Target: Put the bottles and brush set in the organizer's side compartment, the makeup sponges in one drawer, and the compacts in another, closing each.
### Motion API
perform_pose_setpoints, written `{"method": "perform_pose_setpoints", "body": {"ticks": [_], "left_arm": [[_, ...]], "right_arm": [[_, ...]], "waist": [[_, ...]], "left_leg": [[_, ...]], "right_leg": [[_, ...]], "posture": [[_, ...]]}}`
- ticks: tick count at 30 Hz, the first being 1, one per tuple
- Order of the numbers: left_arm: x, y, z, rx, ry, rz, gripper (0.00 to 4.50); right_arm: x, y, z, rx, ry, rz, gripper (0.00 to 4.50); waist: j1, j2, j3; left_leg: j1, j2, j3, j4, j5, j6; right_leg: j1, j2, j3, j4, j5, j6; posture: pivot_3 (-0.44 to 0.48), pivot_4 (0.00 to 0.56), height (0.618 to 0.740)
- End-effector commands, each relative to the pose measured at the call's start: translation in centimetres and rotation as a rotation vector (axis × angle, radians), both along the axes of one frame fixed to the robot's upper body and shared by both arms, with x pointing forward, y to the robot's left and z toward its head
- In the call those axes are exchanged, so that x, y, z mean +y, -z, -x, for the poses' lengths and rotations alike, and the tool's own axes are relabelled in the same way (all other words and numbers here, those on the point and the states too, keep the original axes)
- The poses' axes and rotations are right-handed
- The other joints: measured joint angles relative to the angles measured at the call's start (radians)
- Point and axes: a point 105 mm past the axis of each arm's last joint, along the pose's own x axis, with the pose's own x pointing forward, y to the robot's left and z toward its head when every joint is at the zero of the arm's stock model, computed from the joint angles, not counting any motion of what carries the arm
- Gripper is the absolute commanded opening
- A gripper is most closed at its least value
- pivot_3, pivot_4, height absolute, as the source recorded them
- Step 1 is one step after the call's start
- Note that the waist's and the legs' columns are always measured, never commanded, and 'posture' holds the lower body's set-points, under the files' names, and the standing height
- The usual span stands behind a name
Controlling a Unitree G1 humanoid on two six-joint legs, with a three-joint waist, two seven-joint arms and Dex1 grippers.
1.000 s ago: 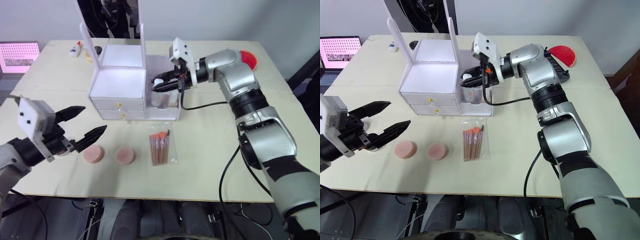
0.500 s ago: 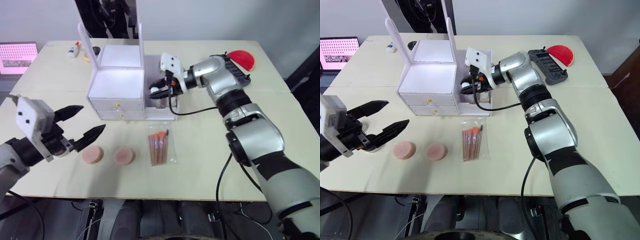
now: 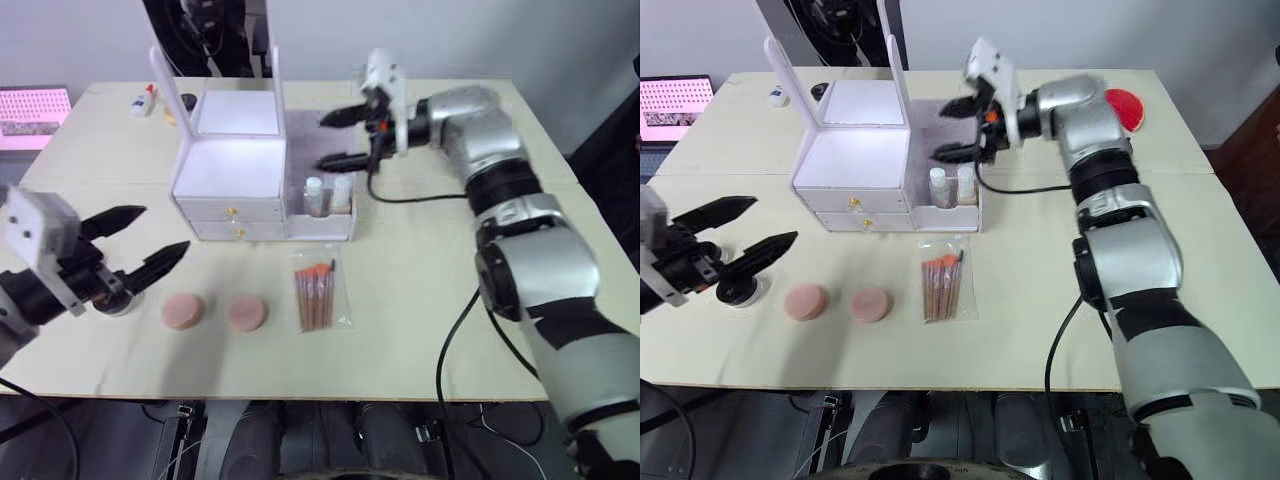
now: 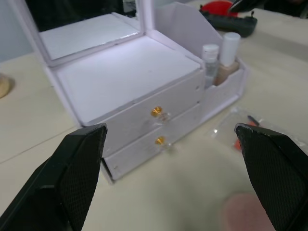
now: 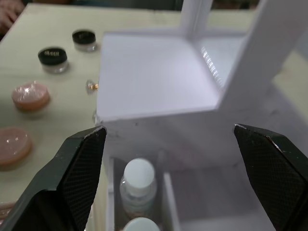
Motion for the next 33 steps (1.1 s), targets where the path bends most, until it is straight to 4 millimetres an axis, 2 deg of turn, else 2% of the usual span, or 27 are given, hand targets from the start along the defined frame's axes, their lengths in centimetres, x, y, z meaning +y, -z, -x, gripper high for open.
{"method": "perform_pose_setpoints", "body": {"ticks": [1,3,4,5,8,10,13,16,20,22,24,26,28,30,33], "left_arm": [[5.9,-0.3,1.1,-0.048,-0.184,0.010,4.50],[9.3,0.5,2.2,-0.032,-0.288,0.002,4.50],[10.1,0.7,2.6,-0.030,-0.310,-0.003,4.50],[11.5,1.1,3.2,-0.024,-0.351,-0.004,4.50],[15.3,2.4,5.2,-0.001,-0.466,-0.002,4.50],[17.1,3.1,6.3,0.005,-0.526,0.005,4.50],[19.2,4.2,7.4,0.018,-0.595,0.020,4.50],[19.4,4.8,7.4,0.034,-0.586,0.017,4.50],[16.7,3.8,4.6,0.003,-0.456,-0.030,4.50],[13.2,3.2,2.7,-0.003,-0.309,-0.049,4.50],[9.4,3.6,1.5,0.027,-0.154,-0.104,4.50],[5.3,3.9,0.6,0.051,-0.011,-0.110,4.50],[1.1,4.0,0.0,0.067,0.127,-0.086,4.50],[-2.7,3.9,-0.4,0.078,0.252,-0.073,4.50],[-7.1,3.9,-0.9,0.086,0.382,-0.050,4.50]], "right_arm": [[-4.8,-1.6,-0.2,-0.090,0.099,-0.105,4.45],[-8.4,-0.3,-0.6,-0.094,0.214,-0.129,4.45],[-9.3,0.1,-0.7,-0.091,0.240,-0.136,4.45],[-11.1,0.8,-0.7,-0.056,0.298,-0.173,4.45],[-16.2,3.9,-0.4,0.018,0.474,-0.238,4.45],[-18.6,5.7,0.2,0.053,0.556,-0.255,4.45],[-21.1,7.3,1.0,0.109,0.650,-0.301,4.45],[-21.8,8.0,1.6,0.136,0.663,-0.300,4.45],[-20.8,7.0,1.6,0.133,0.623,-0.286,4.45],[-18.9,6.5,2.1,0.179,0.517,-0.272,4.45],[-16.2,6.1,3.1,0.247,0.401,-0.288,4.45],[-13.3,6.8,4.6,0.286,0.321,-0.225,4.45],[-11.1,8.2,6.9,0.401,0.237,-0.126,4.45],[-9.6,9.1,9.1,0.570,0.178,-0.046,4.45],[-8.5,9.9,10.6,0.748,0.194,0.007,4.45]], "waist": [[0.000,0.000,0.000],[0.001,-0.001,-0.001],[0.001,-0.001,-0.001],[0.000,-0.001,0.000],[0.000,-0.001,0.000],[0.000,-0.001,0.000],[-0.002,0.000,0.000],[-0.003,0.000,0.000],[0.001,0.000,0.000],[0.004,0.000,0.000],[0.006,0.000,-0.001],[0.009,-0.001,-0.001],[0.015,-0.001,-0.001],[0.025,0.000,0.000],[0.031,0.001,0.000]], "left_leg": [[0.000,0.000,0.000,-0.001,0.000,0.000],[0.000,0.000,0.001,-0.002,0.000,0.000],[0.000,0.000,0.001,-0.003,0.000,0.000],[0.000,0.000,0.002,-0.003,0.000,0.000],[0.000,0.000,0.004,-0.004,0.000,0.000],[0.000,0.000,0.005,-0.004,0.000,0.000],[0.001,0.001,0.007,-0.005,0.000,0.000],[0.001,0.002,0.008,-0.005,0.000,0.000],[0.002,0.004,0.009,-0.004,0.000,0.000],[0.002,0.006,0.010,-0.003,0.000,0.000],[0.001,0.006,0.010,-0.003,0.000,0.000],[0.001,0.007,0.011,-0.004,0.000,0.000],[0.001,0.007,0.011,-0.006,0.000,0.000],[0.000,0.008,0.011,-0.008,0.000,0.000],[0.000,0.008,0.011,-0.007,0.000,0.000]], "right_leg": [[0.000,0.000,0.000,0.000,0.000,0.000],[0.000,0.000,0.000,-0.002,0.000,0.000],[0.000,0.000,0.000,-0.003,0.000,0.000],[0.000,-0.001,0.000,-0.005,0.000,0.000],[0.000,-0.001,0.002,-0.006,0.000,-0.001],[0.000,-0.001,0.003,-0.007,0.000,-0.001],[-0.001,-0.002,0.004,-0.008,0.000,-0.001],[-0.001,-0.001,0.004,-0.008,0.002,-0.003],[-0.001,-0.001,0.004,-0.007,0.002,-0.004],[0.000,0.000,0.003,-0.008,0.003,-0.005],[0.000,0.000,0.003,-0.008,0.003,-0.005],[0.000,0.000,0.003,-0.009,0.003,-0.004],[0.000,0.001,0.003,-0.011,0.004,-0.003],[-0.001,0.001,0.004,-0.012,0.005,0.000],[-0.002,0.002,0.004,-0.011,0.005,-0.001]], "posture": [[0.000,0.150,0.740],[0.000,0.150,0.740],[0.000,0.150,0.740],[0.000,0.150,0.740],[0.000,0.150,0.740],[0.000,0.150,0.740],[0.000,0.150,0.740],[0.000,0.150,0.740],[0.000,0.150,0.740],[0.000,0.150,0.740],[0.000,0.150,0.740],[0.000,0.150,0.740],[0.000,0.150,0.740],[0.000,0.150,0.740],[0.000,0.150,0.740]]}}
